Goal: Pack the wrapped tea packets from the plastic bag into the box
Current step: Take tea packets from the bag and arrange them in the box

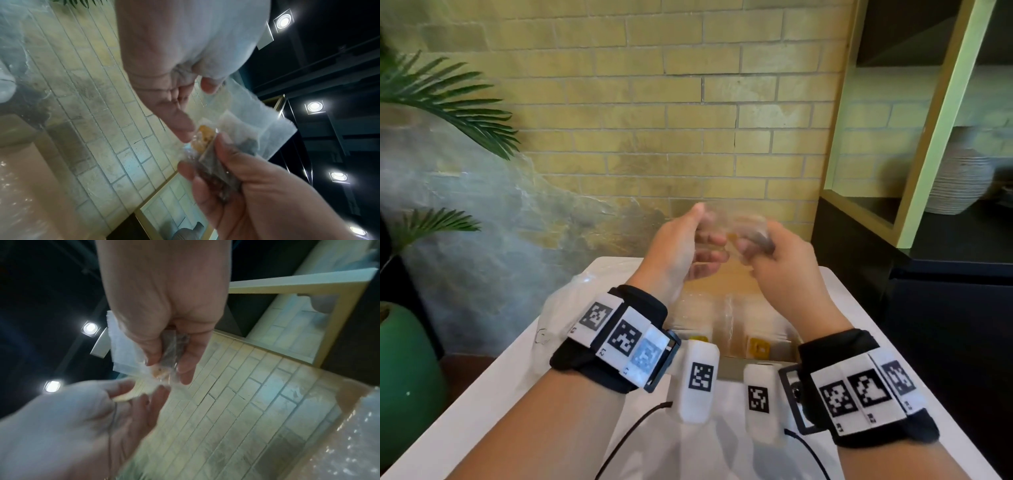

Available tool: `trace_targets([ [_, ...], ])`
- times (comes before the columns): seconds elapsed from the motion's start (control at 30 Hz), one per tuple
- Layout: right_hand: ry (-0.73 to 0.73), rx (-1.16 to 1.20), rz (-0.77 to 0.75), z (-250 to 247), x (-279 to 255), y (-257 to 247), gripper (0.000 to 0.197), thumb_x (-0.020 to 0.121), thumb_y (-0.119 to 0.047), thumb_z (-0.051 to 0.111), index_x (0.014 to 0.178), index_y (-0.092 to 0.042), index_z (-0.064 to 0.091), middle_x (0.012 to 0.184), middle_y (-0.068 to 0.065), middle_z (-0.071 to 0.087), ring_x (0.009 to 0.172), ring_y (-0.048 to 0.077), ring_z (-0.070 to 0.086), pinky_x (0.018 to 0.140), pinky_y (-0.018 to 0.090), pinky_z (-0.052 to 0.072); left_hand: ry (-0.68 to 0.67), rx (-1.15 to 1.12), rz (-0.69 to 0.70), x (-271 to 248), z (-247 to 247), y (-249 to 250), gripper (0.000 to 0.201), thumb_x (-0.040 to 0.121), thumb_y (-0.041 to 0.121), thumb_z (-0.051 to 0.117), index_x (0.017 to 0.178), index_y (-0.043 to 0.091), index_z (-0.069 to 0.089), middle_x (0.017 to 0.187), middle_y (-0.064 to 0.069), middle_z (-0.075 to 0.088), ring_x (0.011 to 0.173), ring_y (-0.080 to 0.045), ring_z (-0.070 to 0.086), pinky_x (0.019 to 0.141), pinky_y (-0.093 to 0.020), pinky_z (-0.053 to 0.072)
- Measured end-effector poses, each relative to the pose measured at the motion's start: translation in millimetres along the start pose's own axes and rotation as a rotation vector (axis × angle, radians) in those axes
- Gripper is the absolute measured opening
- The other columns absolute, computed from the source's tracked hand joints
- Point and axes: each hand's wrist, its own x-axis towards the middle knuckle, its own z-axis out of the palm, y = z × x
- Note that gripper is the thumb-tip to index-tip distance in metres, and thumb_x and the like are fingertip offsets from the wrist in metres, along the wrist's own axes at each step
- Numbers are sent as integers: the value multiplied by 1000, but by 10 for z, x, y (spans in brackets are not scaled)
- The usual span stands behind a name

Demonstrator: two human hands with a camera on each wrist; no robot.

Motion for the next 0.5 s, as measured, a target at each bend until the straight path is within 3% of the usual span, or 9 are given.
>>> trace_targets([
  [0.1,33,237,173,-55,47,-6,14,92,-20,55,88,-33,52,79,-9,62,65,10,63,56,18,52,-25,27,-7,-11,15,-31,32,98,42,39,123,24,47,88,-4,61,69,-16,60,54,-26,50],
  [0.17,55,322,225,-81,63,-27,6,93,-20,54,93,-24,50,80,-3,62,55,7,62,47,15,50,-76,110,-12,-18,14,-53,47,94,37,50,137,26,35,101,-3,60,81,-17,61,62,-28,52],
  [0.23,50,361,252,-80,58,-40,6,94,-20,52,94,-24,48,84,1,62,53,6,62,45,15,49,-118,165,-22,-31,28,-109,63,89,31,60,143,28,28,112,-2,60,87,-16,64,64,-26,54],
  [0.33,-1,402,295,-82,50,-64,8,94,-20,51,102,-22,49,89,5,63,52,5,61,44,17,49,-90,126,45,-38,65,-189,55,87,18,64,135,21,37,97,0,63,78,-11,63,63,-21,53],
  [0.5,-38,368,321,-138,61,-67,13,92,-21,55,105,-17,56,82,-1,64,57,7,60,48,14,49,-43,82,172,-29,74,-238,24,86,4,63,97,23,55,67,9,67,63,-2,62,57,-16,49],
])
